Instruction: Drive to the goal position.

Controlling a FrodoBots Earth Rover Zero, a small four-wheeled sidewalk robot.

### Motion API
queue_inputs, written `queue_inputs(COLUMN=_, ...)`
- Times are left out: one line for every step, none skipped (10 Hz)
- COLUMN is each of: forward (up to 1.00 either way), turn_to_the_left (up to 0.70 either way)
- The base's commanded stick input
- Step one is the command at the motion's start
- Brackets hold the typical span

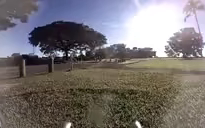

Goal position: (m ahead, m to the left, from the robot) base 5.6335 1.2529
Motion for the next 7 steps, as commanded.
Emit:
queue_inputs(forward=0.0, turn_to_the_left=-0.45)
queue_inputs(forward=0.0, turn_to_the_left=-0.45)
queue_inputs(forward=0.0, turn_to_the_left=-0.45)
queue_inputs(forward=0.0, turn_to_the_left=-0.45)
queue_inputs(forward=0.0, turn_to_the_left=-0.45)
queue_inputs(forward=0.0, turn_to_the_left=-0.45)
queue_inputs(forward=0.0, turn_to_the_left=-0.45)
